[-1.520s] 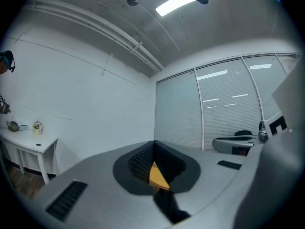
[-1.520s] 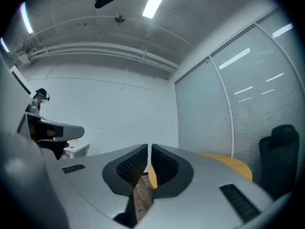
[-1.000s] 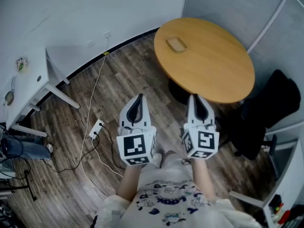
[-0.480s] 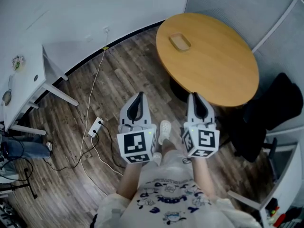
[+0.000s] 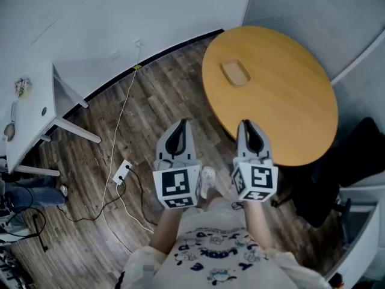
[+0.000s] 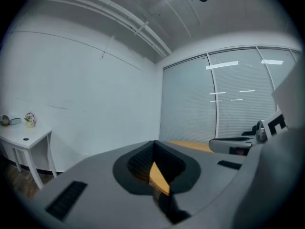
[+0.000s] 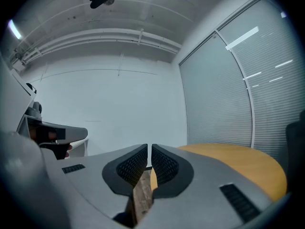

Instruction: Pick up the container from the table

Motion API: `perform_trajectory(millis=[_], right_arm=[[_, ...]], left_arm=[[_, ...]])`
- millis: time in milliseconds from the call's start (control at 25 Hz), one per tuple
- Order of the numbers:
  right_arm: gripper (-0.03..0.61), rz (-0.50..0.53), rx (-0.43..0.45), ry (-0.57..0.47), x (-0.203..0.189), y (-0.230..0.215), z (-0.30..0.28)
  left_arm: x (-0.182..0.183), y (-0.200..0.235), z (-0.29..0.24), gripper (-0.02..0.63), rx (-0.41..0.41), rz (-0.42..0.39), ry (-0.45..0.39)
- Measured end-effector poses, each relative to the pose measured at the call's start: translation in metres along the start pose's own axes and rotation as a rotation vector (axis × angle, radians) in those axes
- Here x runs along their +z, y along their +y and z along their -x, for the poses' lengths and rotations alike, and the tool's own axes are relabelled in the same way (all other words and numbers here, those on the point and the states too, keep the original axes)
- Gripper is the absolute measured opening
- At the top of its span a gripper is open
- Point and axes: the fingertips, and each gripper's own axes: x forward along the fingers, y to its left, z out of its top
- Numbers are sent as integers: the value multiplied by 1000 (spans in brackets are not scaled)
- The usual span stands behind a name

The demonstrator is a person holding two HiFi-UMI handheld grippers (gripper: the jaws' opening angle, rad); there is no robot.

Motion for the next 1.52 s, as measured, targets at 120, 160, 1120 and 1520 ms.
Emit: perform_trajectory(millis=[120,160,1120,1520], right_arm=[[26,6,12,10,6,-15,-41],[26,7,15,11,9,-20,-54],[27,-24,34,70,15,-83,-214],[28,-36,-14,118,6,-83,-277]], left_arm=[[8,4,-40,2,7,3,4],[11,6,-53,2,10,4,4],[17,18,-216,2,40,25,77],[18,51,-281,2,-10,22,105]])
